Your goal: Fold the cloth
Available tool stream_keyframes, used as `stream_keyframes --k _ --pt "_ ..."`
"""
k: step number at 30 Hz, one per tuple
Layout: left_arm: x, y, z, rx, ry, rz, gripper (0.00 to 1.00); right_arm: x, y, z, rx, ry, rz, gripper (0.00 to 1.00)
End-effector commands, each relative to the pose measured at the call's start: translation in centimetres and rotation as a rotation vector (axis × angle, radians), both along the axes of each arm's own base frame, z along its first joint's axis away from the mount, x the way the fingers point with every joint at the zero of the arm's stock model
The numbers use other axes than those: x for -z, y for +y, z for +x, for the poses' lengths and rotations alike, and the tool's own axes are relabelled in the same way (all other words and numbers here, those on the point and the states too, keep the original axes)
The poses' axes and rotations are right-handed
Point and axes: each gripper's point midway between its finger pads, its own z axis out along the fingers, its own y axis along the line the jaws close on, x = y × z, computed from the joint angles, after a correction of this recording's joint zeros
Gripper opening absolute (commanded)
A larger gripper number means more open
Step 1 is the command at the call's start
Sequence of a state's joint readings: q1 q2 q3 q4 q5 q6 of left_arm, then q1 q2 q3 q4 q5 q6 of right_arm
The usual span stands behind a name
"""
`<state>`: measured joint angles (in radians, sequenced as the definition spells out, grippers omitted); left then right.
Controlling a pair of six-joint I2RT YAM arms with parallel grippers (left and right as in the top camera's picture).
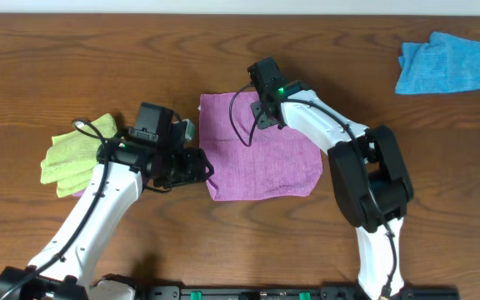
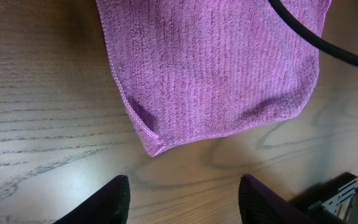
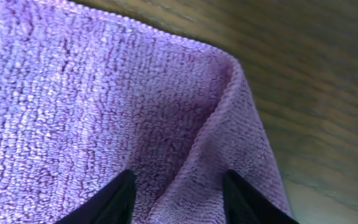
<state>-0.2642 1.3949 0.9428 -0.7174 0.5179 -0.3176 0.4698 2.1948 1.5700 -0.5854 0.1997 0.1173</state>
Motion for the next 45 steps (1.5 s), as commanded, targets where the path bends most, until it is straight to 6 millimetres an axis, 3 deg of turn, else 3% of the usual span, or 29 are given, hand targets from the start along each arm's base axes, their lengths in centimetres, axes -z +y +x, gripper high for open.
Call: stream_keyframes --k 1,14,24,31,41,44,45 --pt "-1.2 -0.3 0.6 -0.003 -0.029 -0.02 0.58 0.1 -0.1 0.5 0.001 -0.015 -0.028 0.42" --pt "-1.3 -0.3 0.5 -0.002 -0.03 -0.02 0.57 -0.3 -1.5 1.1 0.032 -0.052 -0.095 0.01" --pt "-2.0 -0.3 0.5 -0.002 -0.055 -0.027 0.58 -3.0 -3.8 3.0 0.083 -0.153 -0.242 0.01" --pt "-2.3 -0.2 0.3 -0.002 -0.057 -0.028 0.58 -3.5 -4.6 3.9 0.077 -0.181 -0.273 0.01" --pt "-2.6 0.0 -0.5 -0.001 -0.048 -0.025 0.58 -3.9 -8.2 5.7 0.151 -0.208 -0.269 0.02" --pt "-2.7 0.1 -0.7 -0.001 -0.042 -0.024 0.58 -4.2 -9.0 6.4 0.175 -0.23 -0.259 0.15" --pt "-2.8 0.1 -0.9 -0.001 -0.039 -0.023 0.58 -4.4 -9.3 6.8 0.185 -0.245 -0.253 0.33"
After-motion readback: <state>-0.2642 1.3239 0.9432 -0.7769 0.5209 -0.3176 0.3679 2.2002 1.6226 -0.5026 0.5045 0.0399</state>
